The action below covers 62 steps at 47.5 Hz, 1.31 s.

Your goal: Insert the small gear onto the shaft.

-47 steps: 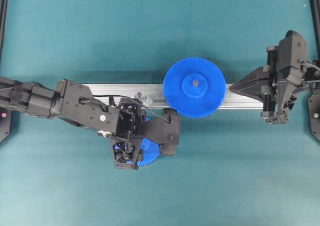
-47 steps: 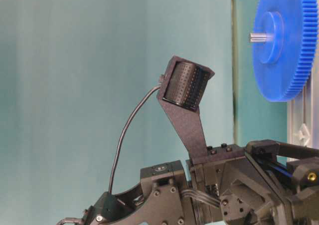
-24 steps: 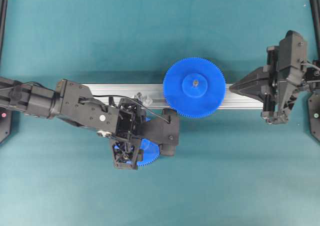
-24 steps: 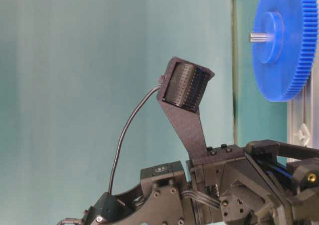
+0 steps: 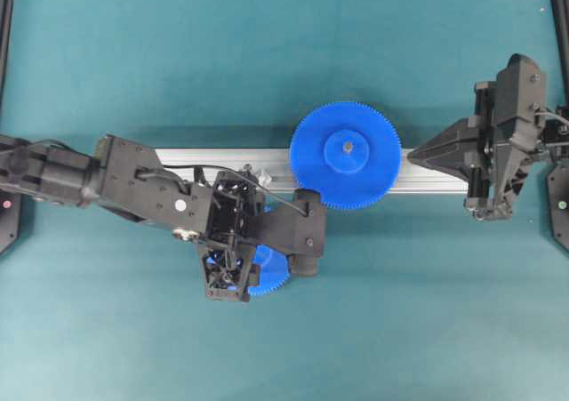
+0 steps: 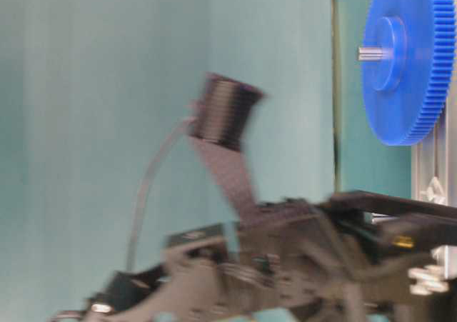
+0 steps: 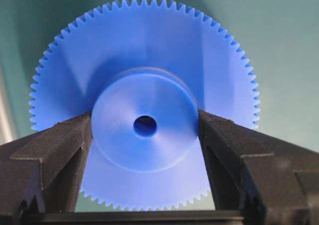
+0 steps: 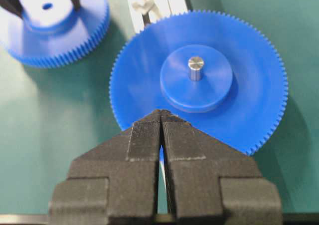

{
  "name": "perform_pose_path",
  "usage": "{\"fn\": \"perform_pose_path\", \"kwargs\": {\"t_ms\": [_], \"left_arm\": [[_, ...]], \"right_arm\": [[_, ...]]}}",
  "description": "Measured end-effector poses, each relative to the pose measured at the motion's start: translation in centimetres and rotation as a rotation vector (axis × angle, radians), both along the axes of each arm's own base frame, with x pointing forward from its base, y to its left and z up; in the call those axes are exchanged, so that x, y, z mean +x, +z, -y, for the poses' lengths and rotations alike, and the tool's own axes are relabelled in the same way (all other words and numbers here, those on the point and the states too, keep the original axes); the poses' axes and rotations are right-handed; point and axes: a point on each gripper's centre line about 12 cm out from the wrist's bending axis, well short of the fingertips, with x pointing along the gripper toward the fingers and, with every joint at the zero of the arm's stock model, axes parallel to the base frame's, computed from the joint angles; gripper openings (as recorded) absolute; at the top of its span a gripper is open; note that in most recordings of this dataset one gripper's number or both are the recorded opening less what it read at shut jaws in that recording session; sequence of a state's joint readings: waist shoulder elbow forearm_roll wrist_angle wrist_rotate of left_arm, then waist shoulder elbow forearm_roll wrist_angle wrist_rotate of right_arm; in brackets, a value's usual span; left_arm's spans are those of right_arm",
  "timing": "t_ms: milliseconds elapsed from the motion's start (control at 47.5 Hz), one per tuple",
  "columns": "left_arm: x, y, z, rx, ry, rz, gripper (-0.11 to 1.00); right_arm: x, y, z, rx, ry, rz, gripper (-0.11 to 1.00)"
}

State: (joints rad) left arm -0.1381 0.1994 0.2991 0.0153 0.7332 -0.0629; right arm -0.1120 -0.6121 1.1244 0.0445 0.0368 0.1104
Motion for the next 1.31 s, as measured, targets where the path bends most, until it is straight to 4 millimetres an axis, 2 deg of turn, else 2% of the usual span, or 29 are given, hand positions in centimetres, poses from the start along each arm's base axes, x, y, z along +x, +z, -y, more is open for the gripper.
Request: {"fn": "perform_pose_path", "kwargs": {"t_ms": [442, 864, 1075, 1306], "left_arm": [[-0.7, 3.9, -0.2, 0.005, 0.001, 0.001, 0.69], [-1.5, 8.0, -2.5, 0.001, 0.055, 0.045, 0.69], [-1.7, 9.1, -3.2, 0.017, 0.039, 0.034, 0.69], [-1.5, 9.5, -4.8, 0.034, 0.033, 0.034, 0.69]], "right_arm": [[0.0, 0.0, 0.0, -0.001, 0.002, 0.001, 0.04], [0.0, 0.0, 0.0, -0.001, 0.002, 0.001, 0.04], [0.0, 0.0, 0.0, -0.001, 0.002, 0.000, 0.04], [0.0, 0.1, 0.0, -0.002, 0.002, 0.003, 0.04]]}}
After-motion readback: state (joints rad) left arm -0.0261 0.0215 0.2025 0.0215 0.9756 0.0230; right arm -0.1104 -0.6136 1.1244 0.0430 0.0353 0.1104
